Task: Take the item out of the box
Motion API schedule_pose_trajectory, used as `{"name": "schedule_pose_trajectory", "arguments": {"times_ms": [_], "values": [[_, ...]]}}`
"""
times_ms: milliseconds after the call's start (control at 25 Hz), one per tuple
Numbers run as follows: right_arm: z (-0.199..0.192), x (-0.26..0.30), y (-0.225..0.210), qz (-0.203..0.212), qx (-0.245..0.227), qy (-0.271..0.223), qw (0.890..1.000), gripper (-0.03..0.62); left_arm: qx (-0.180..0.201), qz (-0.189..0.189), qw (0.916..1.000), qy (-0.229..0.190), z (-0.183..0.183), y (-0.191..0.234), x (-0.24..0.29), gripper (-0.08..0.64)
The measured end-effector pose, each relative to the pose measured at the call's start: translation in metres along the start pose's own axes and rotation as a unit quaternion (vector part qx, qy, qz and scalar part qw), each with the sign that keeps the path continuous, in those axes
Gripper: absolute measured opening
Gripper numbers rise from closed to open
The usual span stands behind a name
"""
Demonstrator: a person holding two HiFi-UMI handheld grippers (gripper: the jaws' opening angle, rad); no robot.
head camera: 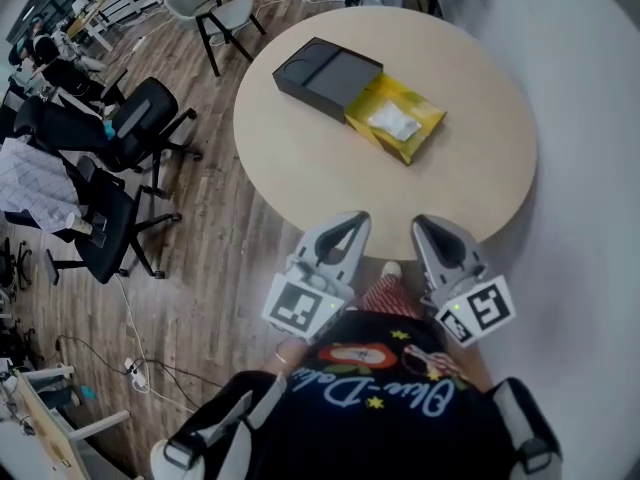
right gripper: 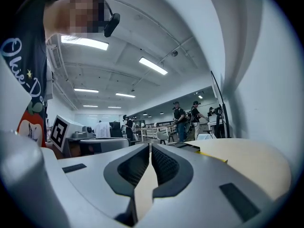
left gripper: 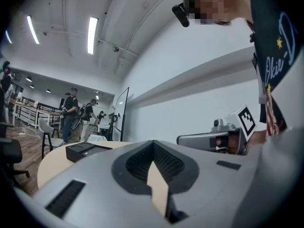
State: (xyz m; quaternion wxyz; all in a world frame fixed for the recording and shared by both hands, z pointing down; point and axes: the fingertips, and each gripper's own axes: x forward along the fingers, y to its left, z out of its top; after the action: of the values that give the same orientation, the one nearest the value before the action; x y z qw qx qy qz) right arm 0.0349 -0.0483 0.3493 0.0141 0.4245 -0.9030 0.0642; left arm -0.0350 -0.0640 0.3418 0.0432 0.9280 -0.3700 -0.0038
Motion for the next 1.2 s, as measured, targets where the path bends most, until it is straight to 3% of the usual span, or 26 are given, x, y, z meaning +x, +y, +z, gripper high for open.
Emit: {"name": "schedule_pose_trajectory", "arguments": {"times_ms": [400, 800, 1200], "values": [[0.009, 0.04, -0.053, 0.046, -0.014, -0.001, 0.999, -0.003, 0.002, 0.021, 0.9998, 0.001, 0.003, 0.026, 0.062, -0.014], [0.008, 0.054, -0.124, 0.047, -0.008, -0.001, 0.999, -0.002, 0.01, 0.028, 0.9995, 0.006, 0.0, 0.033, 0.129, -0.014], [0.014, 0.059, -0.147, 0.07, -0.003, -0.007, 0.998, -0.002, 0.012, 0.058, 0.9982, 0.01, 0.01, 0.037, 0.143, -0.014]]}}
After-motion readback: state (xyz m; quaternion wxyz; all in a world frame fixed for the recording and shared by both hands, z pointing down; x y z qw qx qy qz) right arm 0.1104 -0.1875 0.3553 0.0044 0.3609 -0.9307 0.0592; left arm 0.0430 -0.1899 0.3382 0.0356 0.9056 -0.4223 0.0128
